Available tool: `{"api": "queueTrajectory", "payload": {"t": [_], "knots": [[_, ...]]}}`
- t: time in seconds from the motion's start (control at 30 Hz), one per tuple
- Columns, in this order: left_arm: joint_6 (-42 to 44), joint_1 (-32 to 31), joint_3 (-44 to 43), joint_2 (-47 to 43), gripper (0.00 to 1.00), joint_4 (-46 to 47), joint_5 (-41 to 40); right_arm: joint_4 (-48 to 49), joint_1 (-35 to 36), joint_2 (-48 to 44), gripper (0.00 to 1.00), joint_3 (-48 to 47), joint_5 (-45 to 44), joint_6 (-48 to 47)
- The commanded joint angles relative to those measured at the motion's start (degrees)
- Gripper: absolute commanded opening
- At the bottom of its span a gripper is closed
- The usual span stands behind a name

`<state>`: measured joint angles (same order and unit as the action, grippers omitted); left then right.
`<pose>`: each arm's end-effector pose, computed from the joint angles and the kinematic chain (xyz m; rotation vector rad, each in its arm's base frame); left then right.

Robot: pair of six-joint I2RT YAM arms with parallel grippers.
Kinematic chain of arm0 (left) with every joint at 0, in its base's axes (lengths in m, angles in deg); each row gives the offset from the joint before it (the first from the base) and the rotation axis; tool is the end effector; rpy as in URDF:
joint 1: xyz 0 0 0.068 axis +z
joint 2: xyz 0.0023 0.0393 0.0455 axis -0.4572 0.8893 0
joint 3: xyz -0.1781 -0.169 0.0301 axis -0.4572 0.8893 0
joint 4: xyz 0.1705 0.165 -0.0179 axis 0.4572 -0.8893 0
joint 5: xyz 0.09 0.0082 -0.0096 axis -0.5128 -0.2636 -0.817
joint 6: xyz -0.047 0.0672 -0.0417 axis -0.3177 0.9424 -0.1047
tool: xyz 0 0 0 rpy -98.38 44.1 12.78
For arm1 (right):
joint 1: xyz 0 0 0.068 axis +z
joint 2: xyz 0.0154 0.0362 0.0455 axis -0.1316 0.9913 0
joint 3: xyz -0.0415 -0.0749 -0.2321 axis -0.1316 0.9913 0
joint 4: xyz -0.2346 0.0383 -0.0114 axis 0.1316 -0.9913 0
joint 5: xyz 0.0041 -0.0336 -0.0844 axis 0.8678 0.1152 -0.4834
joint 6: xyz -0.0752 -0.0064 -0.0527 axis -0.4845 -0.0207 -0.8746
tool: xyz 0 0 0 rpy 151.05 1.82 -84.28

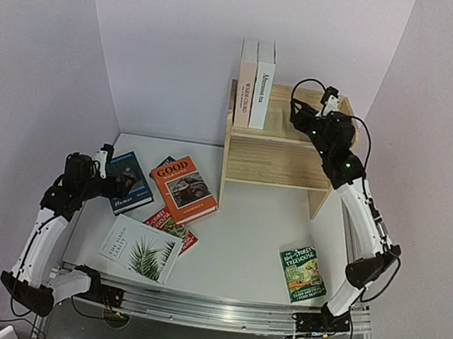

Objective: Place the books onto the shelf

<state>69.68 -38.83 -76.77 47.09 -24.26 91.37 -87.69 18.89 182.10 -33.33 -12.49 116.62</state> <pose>0.2142 -0.0614 0.3266 0.1440 2.1055 -0.4503 0.3852 0.1756 0.4838 0.1560 1.5151 0.6254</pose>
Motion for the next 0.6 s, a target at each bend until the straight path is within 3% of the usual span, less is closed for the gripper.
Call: {"api": "queueTrajectory", "payload": {"t": [0.0,0.1,0.2,0.3,0.4,0.57], "knots": [[8.77,0.23,-6.33,10.08,1.00,-14.47,3.07,-2.46,1.16,-13.20,0.56,7.71,-4.70,-2.78],[13.00,0.25,-9.45,16.87,1.00,-20.82,6.01,-9.17,2.72,-17.94,0.63,12.91,-5.54,-2.36],[17.77,0.23,-10.63,21.19,1.00,-24.10,3.56,-16.05,5.35,-21.98,0.72,19.88,-5.69,-1.81],[22.61,1.24,-11.34,25.12,1.00,-30.29,5.07,-20.02,6.90,-26.44,0.76,28.85,-4.91,0.90],[26.41,5.93,-9.74,29.97,1.00,-35.96,11.23,-20.60,7.62,-30.58,0.77,37.25,-3.56,4.02],[31.36,14.53,-8.35,35.37,1.00,-38.49,10.16,-21.92,9.95,-32.21,0.77,43.79,-2.73,6.29]]}}
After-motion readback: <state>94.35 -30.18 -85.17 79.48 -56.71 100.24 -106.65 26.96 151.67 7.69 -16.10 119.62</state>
